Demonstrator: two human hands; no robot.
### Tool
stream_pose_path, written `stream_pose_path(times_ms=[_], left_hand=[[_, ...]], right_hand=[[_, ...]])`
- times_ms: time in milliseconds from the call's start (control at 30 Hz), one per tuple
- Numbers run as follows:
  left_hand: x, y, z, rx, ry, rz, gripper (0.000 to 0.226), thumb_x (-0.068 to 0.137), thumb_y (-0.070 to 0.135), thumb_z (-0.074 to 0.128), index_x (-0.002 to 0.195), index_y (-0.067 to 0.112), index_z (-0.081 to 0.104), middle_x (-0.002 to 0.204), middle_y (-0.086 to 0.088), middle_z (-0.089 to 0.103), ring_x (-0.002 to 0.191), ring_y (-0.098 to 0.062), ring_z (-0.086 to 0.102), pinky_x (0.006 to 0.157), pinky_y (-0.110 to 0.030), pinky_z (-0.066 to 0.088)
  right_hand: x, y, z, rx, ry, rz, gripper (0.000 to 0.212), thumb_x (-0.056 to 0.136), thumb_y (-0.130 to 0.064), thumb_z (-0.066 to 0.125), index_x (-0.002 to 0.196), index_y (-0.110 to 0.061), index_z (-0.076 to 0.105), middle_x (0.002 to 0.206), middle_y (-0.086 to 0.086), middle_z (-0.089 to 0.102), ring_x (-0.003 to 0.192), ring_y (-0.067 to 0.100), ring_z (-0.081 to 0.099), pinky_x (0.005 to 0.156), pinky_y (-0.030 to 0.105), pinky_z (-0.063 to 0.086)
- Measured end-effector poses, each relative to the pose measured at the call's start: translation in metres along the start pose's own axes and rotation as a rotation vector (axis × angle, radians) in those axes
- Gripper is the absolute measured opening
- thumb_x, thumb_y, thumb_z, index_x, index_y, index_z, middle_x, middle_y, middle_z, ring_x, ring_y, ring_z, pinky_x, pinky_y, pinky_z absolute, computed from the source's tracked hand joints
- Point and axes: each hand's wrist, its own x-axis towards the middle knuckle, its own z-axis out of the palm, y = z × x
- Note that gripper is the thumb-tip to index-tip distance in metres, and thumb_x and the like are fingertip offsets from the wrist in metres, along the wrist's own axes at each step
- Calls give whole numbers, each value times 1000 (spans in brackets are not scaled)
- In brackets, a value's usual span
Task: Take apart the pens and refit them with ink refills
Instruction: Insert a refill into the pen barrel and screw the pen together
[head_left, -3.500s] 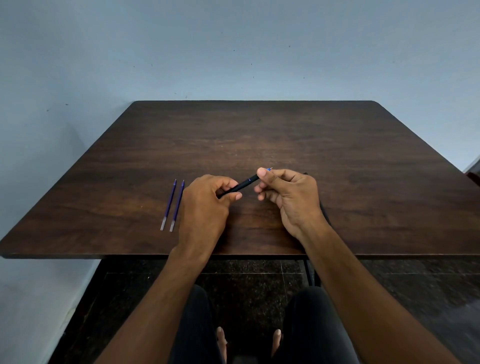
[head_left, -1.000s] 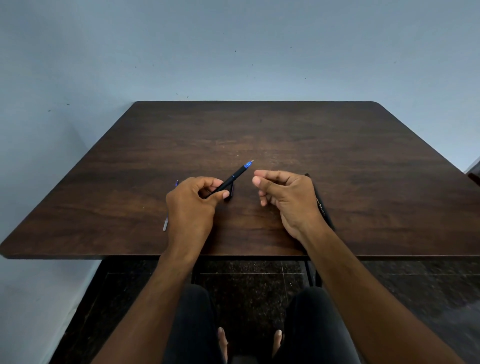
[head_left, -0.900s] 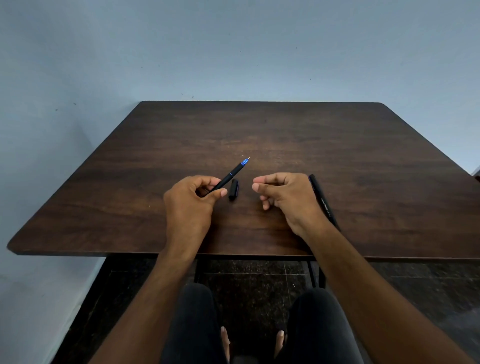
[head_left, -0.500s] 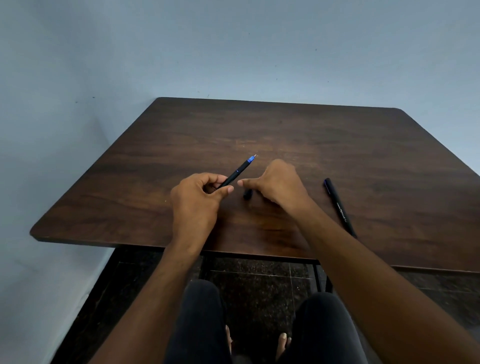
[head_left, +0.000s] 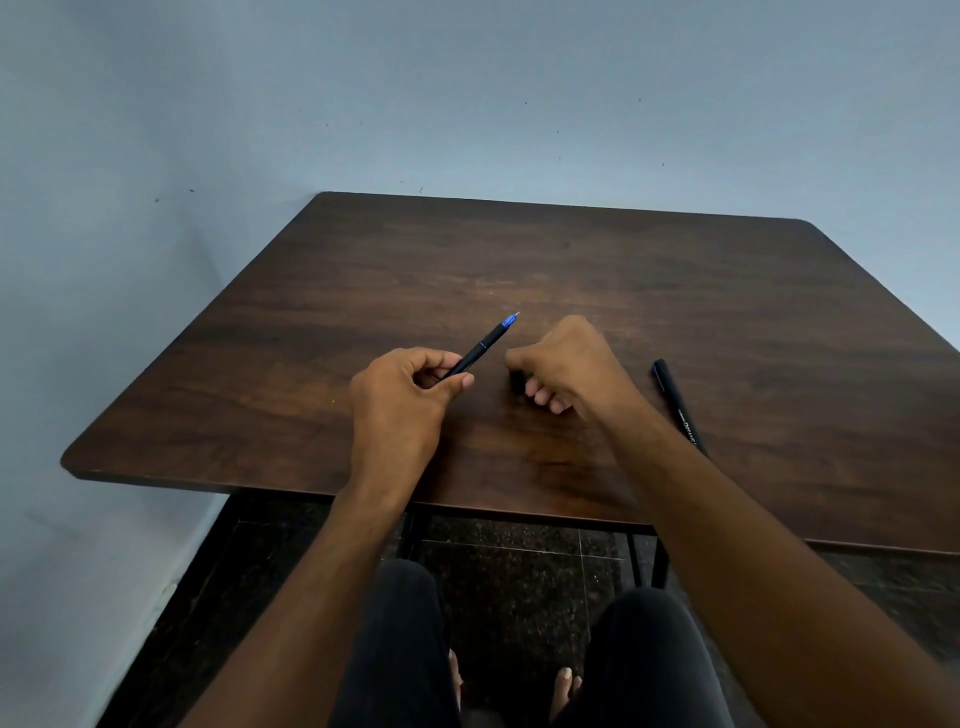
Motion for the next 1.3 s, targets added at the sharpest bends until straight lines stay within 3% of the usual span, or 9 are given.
stream_pose_path(times_ms=[133, 267, 400, 533, 733, 1067, 1300], left_hand=[[-5, 3, -1, 11, -4, 8, 23, 73, 24, 88, 92, 29, 77, 78, 18, 68, 73, 12, 61, 62, -2, 43], [-9, 4, -2, -16, -22, 2, 23, 72, 19, 88, 92, 24, 79, 73, 19, 68, 67, 12, 61, 61, -2, 43], [-12, 8, 0, -18, -42, -5, 23, 71, 16, 89, 92, 19, 79, 71, 19, 66, 63, 14, 59, 60, -1, 43], [-13, 10, 1, 17, -64, 6, 24, 72, 18, 88, 94, 19, 79, 76, 17, 68, 69, 12, 60, 62, -2, 44], [-15, 14, 4, 39, -89, 7, 24, 74, 20, 87, 96, 20, 79, 79, 15, 69, 72, 14, 60, 63, -1, 44], [-17, 19, 4, 9, -99, 36, 22, 72, 17, 88, 92, 19, 79, 76, 12, 69, 67, 10, 59, 61, -3, 43], [-20, 19, 6, 3, -119, 52, 18, 76, 22, 85, 92, 24, 77, 79, 14, 69, 74, 6, 61, 64, -4, 44]], right_hand=[[-6, 13, -12, 273, -57, -32, 24, 92, -14, 68, 76, 4, 68, 65, 17, 69, 47, 20, 62, 43, 29, 53], [-9, 30, -20, 622, -25, -135, 15, 94, -8, 69, 83, 2, 68, 77, 20, 75, 60, 27, 74, 58, 35, 63], [-9, 41, -25, 899, -9, -203, 13, 91, -9, 73, 86, 4, 73, 75, 16, 76, 69, 32, 74, 64, 38, 62], [-12, 46, -25, 1054, -35, -207, 16, 92, -5, 70, 93, 10, 69, 77, 23, 76, 73, 37, 76, 64, 37, 62], [-15, 48, -26, 1092, -62, -203, 20, 94, -6, 66, 101, 13, 67, 87, 27, 76, 83, 41, 77, 68, 39, 63], [-15, 49, -23, 1045, -92, -205, 19, 92, -6, 68, 98, 12, 69, 82, 26, 75, 72, 35, 75, 62, 37, 61], [-19, 48, -19, 1032, -126, -208, 17, 90, -6, 70, 94, 10, 70, 73, 21, 73, 67, 32, 74, 56, 34, 60]])
